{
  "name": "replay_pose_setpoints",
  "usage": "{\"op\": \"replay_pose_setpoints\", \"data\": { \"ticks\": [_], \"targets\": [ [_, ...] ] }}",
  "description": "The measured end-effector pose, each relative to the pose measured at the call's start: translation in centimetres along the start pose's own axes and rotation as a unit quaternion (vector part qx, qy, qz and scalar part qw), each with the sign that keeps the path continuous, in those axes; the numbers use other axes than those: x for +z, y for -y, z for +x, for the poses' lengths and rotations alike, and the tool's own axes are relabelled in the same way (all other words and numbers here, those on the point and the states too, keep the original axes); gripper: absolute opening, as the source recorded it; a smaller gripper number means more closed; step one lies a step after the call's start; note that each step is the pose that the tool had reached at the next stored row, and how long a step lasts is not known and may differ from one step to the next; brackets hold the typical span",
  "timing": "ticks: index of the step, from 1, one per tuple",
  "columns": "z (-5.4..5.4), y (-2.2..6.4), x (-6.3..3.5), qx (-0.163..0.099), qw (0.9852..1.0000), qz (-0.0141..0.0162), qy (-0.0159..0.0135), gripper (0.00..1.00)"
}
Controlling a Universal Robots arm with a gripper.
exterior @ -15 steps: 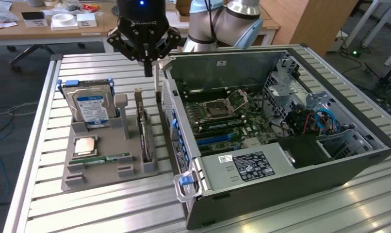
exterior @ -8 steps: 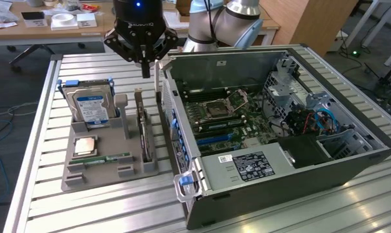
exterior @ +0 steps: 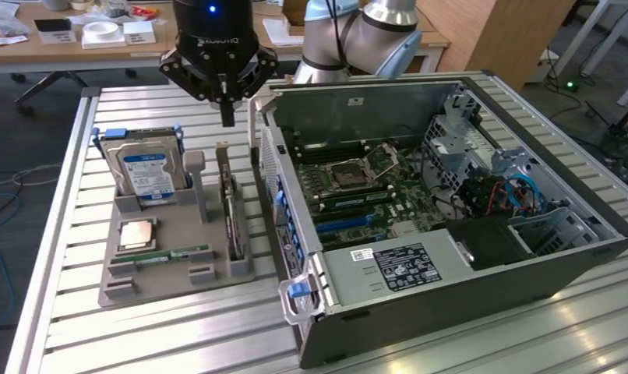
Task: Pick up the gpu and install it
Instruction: 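Reach for the gpu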
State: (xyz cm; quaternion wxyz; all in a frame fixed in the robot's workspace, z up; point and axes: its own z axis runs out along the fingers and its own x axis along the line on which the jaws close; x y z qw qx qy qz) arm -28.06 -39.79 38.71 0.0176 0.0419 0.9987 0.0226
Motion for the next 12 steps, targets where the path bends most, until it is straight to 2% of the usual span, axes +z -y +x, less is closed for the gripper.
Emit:
{"op": "replay_pose_setpoints", "data": {
  "ticks": [12],
  "targets": [
    [0.32,0.34,-0.03,0.0,1.0,0.0,0.0,0.11]
  ]
}}
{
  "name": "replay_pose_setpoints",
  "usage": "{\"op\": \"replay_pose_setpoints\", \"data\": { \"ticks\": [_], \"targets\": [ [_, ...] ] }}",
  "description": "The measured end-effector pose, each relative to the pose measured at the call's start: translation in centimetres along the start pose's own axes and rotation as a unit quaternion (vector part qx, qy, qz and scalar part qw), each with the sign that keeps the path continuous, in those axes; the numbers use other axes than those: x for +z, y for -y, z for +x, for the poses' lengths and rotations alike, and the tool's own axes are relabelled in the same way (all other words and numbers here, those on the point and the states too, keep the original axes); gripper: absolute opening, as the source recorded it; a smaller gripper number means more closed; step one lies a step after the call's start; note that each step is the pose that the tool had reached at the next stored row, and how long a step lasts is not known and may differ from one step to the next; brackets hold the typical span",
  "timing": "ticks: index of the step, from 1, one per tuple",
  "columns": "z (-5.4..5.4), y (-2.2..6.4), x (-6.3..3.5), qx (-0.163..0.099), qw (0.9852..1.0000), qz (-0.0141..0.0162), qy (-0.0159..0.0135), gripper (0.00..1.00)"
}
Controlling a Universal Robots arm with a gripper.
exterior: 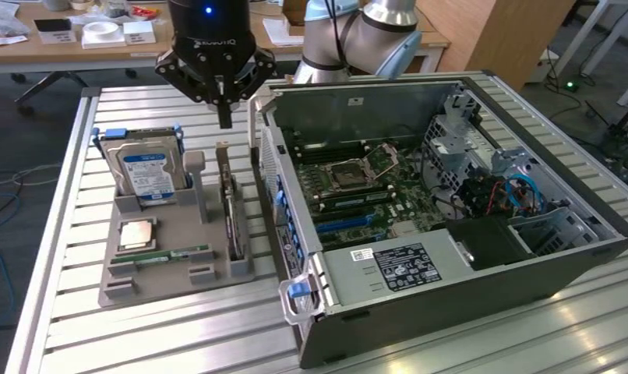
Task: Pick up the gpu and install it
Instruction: 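Reach for the gpu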
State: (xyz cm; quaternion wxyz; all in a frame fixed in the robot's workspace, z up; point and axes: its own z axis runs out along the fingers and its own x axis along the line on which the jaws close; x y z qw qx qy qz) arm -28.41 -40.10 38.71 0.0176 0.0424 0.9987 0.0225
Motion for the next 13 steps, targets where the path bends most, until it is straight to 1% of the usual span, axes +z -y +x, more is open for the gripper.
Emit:
{"op": "replay_pose_setpoints", "data": {
  "ticks": [6,13],
  "targets": [
    [0.2,0.37,-0.03,0.0,1.0,0.0,0.0,0.11],
    [0.2,1.17,-0.06,0.0,1.0,0.0,0.0,0.11]
  ]
}}
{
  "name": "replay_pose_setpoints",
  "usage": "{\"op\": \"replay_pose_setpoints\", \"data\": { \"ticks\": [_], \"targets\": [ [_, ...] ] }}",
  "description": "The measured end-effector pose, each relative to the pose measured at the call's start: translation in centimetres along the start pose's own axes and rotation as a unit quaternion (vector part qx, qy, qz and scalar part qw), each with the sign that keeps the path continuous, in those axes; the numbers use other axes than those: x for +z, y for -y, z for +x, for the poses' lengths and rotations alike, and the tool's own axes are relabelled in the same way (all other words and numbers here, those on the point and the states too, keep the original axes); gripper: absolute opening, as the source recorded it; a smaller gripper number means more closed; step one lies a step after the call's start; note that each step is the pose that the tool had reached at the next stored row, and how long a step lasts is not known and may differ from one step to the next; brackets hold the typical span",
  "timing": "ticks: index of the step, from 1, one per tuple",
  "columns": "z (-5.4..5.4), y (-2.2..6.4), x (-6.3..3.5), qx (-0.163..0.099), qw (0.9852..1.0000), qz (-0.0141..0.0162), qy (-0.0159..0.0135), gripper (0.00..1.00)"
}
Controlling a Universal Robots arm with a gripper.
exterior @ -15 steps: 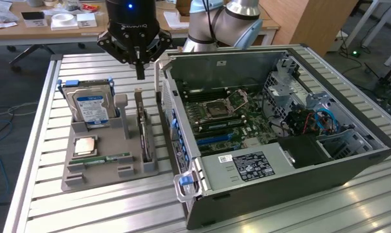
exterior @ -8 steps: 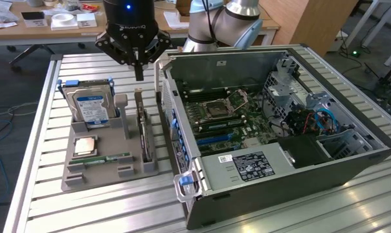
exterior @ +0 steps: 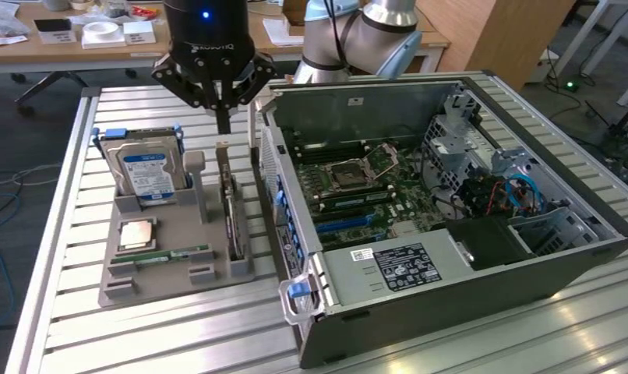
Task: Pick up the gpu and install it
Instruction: 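Reach for the gpu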
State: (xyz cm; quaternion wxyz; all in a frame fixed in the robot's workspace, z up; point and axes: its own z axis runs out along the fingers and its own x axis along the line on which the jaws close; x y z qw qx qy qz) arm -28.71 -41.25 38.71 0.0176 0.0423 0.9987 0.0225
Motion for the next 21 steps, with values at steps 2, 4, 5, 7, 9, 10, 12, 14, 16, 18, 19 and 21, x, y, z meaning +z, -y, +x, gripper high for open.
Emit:
{"op": "replay_pose_setpoints", "data": {
  "ticks": [2,4,5,7,9,10,12,14,16,18,19,21],
  "targets": [
    [0.0,0.26,-0.02,0.0,1.0,0.0,0.0,0.11],
    [0.0,0.53,-0.03,0.0,1.0,0.0,0.0,0.11],
    [0.0,0.66,-0.03,0.0,1.0,0.0,0.0,0.11],
    [0.0,0.94,-0.04,0.0,1.0,0.0,0.0,0.11],
    [0.0,1.23,-0.06,0.0,1.0,0.0,0.0,0.11],
    [0.0,1.4,-0.07,0.0,1.0,0.0,0.0,0.11],
    [0.0,1.72,-0.09,0.0,1.0,0.0,0.0,0.11],
    [0.1,1.96,-0.09,0.0,1.0,0.0,0.0,0.11],
    [0.2,2.13,-0.11,0.0,1.0,0.0,0.0,0.11],
    [0.3,2.18,-0.1,0.0,1.0,0.0,0.0,0.11],
    [0.4,2.18,-0.1,0.0,1.0,0.0,0.0,0.11],
    [0.6,2.2,-0.1,0.0,1.0,0.0,0.0,0.11]
  ]
}}
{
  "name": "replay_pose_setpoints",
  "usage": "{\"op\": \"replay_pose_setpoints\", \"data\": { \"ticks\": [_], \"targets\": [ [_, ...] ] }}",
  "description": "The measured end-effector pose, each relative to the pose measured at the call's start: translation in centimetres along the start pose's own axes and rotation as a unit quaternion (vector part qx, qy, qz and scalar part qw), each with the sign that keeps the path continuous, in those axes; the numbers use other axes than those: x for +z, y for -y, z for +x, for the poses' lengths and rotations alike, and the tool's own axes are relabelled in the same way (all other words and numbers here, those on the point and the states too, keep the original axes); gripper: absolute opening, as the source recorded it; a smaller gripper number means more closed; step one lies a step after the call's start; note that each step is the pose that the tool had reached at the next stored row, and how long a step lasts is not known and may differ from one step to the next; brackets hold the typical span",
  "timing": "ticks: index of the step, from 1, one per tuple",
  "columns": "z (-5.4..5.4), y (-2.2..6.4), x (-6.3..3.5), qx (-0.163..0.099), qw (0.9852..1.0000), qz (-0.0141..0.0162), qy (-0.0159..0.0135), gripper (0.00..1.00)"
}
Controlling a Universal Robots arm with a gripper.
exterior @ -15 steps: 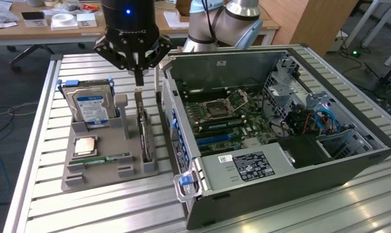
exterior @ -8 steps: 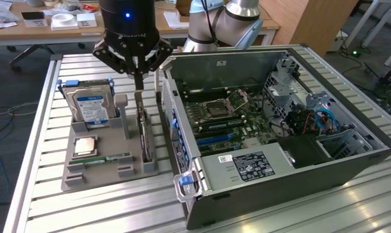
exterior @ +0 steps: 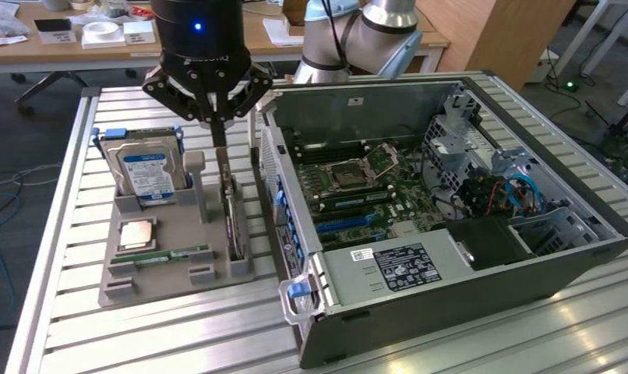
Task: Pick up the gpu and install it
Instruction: 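Reach for the gpu, then pick up the gpu and move the gpu toward the slot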
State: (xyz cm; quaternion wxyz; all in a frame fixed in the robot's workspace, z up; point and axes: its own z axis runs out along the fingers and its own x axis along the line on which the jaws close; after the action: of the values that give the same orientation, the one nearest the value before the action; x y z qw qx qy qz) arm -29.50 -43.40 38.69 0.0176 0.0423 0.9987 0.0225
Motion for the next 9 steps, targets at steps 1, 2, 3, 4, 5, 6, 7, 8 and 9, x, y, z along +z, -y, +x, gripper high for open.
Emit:
{"op": "replay_pose_setpoints", "data": {
  "ticks": [1,2,3,4,5,6,7,8,9],
  "targets": [
    [0.08,0.01,-0.01,0.0,1.0,0.0001,-0.0001,0.11],
    [0.12,0.01,-0.01,0.0,1.0,0.0,0.0,0.11],
    [0.13,0.01,-0.01,0.0,1.0,0.0,0.0,0.11],
    [0.13,0.01,-0.01,0.0,1.0,0.0,0.0,0.11],
    [0.14,0.01,0.0,0.0,1.0,0.0,0.0,0.11],
    [0.15,0.01,-0.01,0.0,1.0,0.0,0.0,0.11],
    [0.15,0.01,-0.01,0.0,1.0,0.0,0.0,0.11],
    [0.15,0.01,-0.01,0.0,1.0,0.0,0.0,0.11],
    [0.15,0.01,-0.01,0.0,1.0,0.0,0.0,0.11]
  ]
}}
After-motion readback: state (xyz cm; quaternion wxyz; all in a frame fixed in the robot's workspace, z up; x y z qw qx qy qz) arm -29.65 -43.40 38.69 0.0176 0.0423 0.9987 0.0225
